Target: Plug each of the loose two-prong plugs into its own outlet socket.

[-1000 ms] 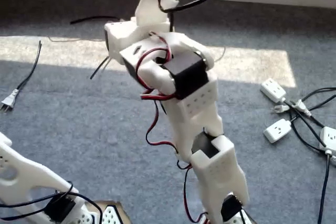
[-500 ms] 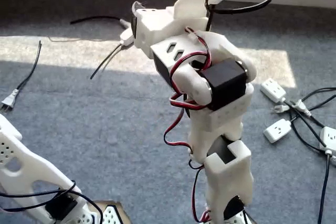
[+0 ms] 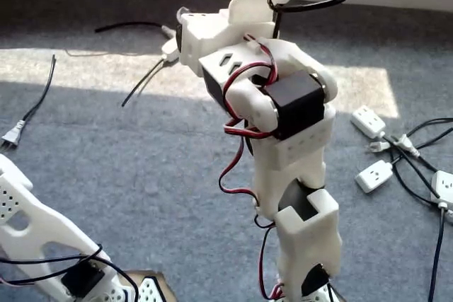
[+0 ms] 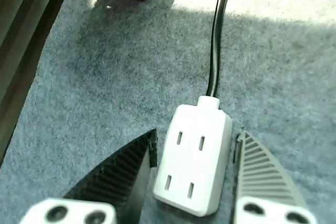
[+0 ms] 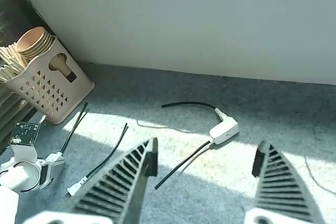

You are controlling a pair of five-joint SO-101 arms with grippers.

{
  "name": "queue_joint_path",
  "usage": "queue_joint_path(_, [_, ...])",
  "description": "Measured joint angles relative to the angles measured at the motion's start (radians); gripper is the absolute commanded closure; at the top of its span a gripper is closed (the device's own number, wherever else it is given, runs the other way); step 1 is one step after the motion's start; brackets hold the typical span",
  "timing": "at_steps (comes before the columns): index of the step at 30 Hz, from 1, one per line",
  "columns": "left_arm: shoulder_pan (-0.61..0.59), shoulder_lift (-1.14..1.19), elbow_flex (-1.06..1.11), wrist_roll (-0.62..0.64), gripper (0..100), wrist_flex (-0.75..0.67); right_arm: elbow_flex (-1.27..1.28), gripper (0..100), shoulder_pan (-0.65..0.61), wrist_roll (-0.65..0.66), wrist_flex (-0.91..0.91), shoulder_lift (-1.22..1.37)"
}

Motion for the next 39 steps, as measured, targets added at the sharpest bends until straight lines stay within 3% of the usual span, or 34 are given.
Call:
queue_joint_path(9, [0.006,0.060,-0.014,-0.196,81,-0.008,0.000,71.3,0.000,0.000,0.000,0.000])
queue_joint_path(17, [0.008,0.074,-0.015,-0.222,100,-0.018,0.000,71.3,0.000,0.000,0.002,0.000])
queue_joint_path(27, [-0.009,0.078,-0.005,-0.218,99,-0.017,0.000,71.3,0.000,0.000,0.002,0.000])
queue_joint_path(31, [-0.026,0.089,-0.084,-0.118,99,-0.012,0.000,71.3,0.002,0.000,0.002,0.000])
queue_joint_path(39, [-0.137,0.069,-0.422,0.311,99,-0.012,0.000,71.3,0.002,0.000,0.002,0.000])
